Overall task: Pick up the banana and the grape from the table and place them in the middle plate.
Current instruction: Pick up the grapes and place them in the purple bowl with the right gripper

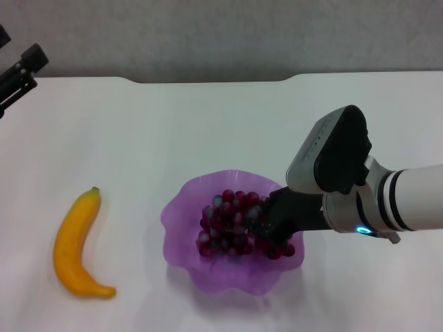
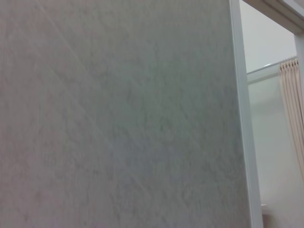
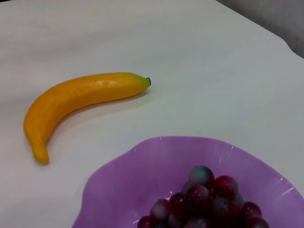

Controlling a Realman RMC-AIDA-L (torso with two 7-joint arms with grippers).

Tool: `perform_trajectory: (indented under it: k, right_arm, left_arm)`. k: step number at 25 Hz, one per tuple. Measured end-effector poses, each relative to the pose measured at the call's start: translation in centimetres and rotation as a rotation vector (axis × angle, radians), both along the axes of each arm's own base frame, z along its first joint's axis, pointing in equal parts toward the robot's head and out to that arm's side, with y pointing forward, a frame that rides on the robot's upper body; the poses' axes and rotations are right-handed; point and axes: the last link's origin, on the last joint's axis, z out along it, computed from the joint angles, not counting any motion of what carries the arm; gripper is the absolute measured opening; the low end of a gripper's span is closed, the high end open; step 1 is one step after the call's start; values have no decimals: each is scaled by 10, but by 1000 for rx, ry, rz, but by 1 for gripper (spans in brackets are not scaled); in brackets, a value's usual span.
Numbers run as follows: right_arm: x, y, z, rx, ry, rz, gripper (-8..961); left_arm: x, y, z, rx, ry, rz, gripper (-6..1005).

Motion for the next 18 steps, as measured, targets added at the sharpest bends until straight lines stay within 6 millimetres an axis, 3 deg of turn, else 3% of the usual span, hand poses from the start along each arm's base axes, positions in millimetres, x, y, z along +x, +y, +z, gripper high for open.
perform_trajectory:
  k: [13, 18]
  right_arm:
    - [-7, 2, 5, -5, 66, -17, 326]
    - [-7, 2, 8, 2, 87, -27, 419]
  left_arm:
    - [-1, -1, 0, 0, 0, 3, 754]
    - [-2, -1, 0, 0, 1, 6, 754]
